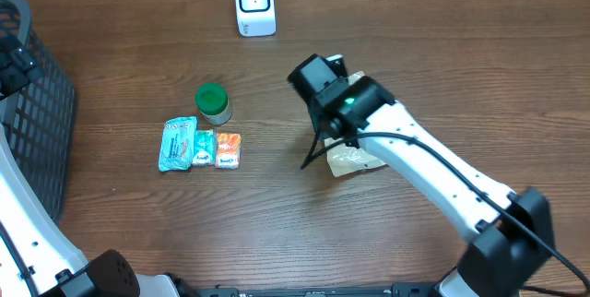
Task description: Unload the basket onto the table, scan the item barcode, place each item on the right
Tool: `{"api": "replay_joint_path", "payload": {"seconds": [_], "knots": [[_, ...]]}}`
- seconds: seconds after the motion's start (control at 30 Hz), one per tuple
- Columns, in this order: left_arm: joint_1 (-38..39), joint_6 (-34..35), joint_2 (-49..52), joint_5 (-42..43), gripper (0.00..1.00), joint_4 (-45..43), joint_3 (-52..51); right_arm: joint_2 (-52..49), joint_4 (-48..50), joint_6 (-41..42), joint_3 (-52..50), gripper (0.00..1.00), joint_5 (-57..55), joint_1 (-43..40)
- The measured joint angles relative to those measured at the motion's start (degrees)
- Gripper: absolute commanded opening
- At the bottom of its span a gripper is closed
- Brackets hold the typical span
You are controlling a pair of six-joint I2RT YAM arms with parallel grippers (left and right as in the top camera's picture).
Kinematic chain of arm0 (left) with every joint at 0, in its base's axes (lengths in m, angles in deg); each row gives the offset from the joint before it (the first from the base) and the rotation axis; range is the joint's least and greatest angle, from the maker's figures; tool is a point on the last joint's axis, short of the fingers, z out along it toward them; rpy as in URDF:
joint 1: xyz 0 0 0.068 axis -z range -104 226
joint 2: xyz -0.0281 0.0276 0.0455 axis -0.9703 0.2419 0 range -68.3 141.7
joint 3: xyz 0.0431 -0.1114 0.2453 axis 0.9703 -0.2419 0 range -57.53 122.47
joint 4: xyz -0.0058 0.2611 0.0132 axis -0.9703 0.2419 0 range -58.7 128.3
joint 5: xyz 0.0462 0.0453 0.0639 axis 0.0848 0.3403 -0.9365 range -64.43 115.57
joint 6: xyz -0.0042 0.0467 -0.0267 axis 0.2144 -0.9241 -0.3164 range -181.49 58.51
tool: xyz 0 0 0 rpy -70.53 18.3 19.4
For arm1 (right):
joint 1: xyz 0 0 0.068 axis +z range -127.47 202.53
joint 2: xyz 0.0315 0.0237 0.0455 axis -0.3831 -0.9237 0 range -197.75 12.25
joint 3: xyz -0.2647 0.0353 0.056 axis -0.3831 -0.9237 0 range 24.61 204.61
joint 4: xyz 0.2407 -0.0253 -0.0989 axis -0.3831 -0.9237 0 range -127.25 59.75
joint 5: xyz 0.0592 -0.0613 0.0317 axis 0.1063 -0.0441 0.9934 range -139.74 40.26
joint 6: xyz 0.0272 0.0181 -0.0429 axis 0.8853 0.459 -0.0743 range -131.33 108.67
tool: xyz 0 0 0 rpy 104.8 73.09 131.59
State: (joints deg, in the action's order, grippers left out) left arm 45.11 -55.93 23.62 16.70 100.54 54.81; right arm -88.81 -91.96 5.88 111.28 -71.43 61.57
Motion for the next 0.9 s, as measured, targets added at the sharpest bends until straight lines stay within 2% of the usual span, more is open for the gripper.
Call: {"api": "replay_joint_path", "payload": {"seconds": [0.03, 0.07, 0.1, 0.4, 0.53, 0.73, 0.9], "knots": [[0.00, 0.02, 0.00, 0.00, 0.99, -0.02, 0.00, -0.76, 0.94, -0.09, 0.00, 0.32, 0.90, -0.37], [0.00, 0.02, 0.00, 0.00, 0.99, -0.02, 0.00, -1.75, 2.14, -0.55, 0.00, 0.43, 2.62, -1.03], [0.00, 0.02, 0.00, 0.00, 1.00, 0.00, 0.00, -2.23, 2.67, -0.90, 0.00, 0.47, 3.69, -1.42], [0.00, 0.00, 0.00, 0.00, 1.00, 0.00, 0.00, -8.90, 3.72, -5.79, 0.00, 0.57, 5.70, -0.31], [0.00, 0.02, 0.00, 0.00, 1.00, 0.00, 0.00, -14.21, 3.98, -6.60, 0.00, 0.61, 2.60, 1.55], [0.00, 0.02, 0.00, 0.00, 1.00, 0.00, 0.00, -16.61, 5.01, -6.88, 0.00, 0.73, -4.37, 3.63], [0.00, 0.02, 0.00, 0.00, 1.00, -0.02, 0.00, -17.53, 5.33, -6.93, 0.00, 0.74, -7.87, 3.85]]}}
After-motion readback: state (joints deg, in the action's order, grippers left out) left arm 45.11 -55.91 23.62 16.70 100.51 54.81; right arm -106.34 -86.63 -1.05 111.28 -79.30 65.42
